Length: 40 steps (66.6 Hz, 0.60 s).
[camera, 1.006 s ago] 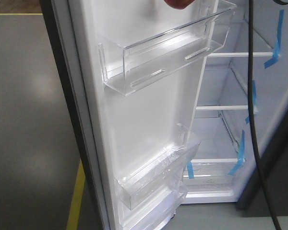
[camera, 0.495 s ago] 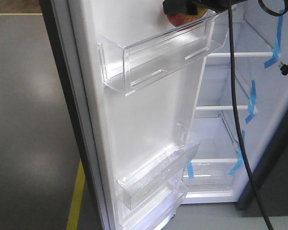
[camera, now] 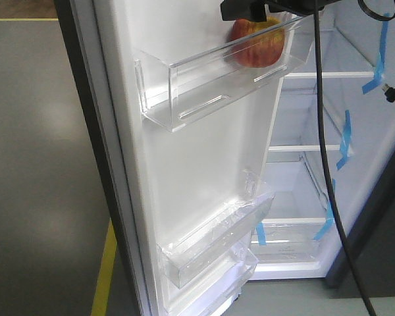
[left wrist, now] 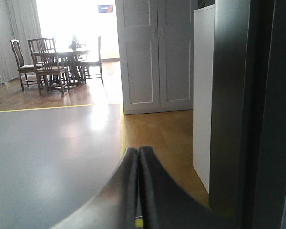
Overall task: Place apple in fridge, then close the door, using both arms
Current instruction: 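Lower the apple into the top clear door bin with the right gripper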
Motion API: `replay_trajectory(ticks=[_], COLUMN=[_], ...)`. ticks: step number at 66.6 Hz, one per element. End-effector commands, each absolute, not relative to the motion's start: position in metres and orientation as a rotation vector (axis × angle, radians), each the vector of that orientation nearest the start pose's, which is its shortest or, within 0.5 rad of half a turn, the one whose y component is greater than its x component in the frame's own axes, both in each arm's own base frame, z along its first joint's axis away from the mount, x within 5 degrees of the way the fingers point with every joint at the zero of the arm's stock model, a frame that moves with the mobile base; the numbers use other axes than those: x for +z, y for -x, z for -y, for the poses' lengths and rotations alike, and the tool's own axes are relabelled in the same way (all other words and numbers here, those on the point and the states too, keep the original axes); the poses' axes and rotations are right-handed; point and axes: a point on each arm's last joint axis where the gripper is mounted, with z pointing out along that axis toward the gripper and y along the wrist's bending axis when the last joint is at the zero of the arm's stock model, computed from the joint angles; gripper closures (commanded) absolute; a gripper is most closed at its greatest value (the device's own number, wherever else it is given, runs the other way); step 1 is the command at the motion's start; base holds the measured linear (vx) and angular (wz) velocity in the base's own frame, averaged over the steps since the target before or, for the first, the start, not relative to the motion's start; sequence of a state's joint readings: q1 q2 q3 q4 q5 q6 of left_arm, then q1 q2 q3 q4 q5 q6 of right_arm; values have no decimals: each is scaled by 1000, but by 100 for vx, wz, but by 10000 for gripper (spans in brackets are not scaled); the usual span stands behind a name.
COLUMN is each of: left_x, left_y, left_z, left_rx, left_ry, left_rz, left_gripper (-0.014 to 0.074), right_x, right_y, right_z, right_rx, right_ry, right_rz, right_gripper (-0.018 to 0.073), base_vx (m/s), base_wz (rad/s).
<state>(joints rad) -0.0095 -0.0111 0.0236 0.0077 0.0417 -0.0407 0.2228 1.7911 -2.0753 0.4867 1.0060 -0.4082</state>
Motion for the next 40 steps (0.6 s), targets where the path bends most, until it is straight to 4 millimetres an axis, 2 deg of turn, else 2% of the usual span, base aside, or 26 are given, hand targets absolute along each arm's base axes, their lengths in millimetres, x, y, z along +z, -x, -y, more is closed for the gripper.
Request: replay_trajectory(ticks=[1, 24, 40], left_x=[215, 215, 215], left_y=[-54, -54, -54], left_z=[0, 0, 0], left_rx=[-40, -40, -40], left_ry=[22, 22, 22], left_rz=[-1431, -1431, -1431], left_gripper=[603, 603, 603], right_x=[490, 517, 505], right_y=[-357, -314, -275], right_z=[-117, -109, -97], right_rx=[493, 512, 475], right_ry=[572, 554, 534], right_rz=[-1936, -1941, -1914], right_gripper=[-99, -70, -61], base_vx=[0, 0, 0], base_wz=[0, 0, 0])
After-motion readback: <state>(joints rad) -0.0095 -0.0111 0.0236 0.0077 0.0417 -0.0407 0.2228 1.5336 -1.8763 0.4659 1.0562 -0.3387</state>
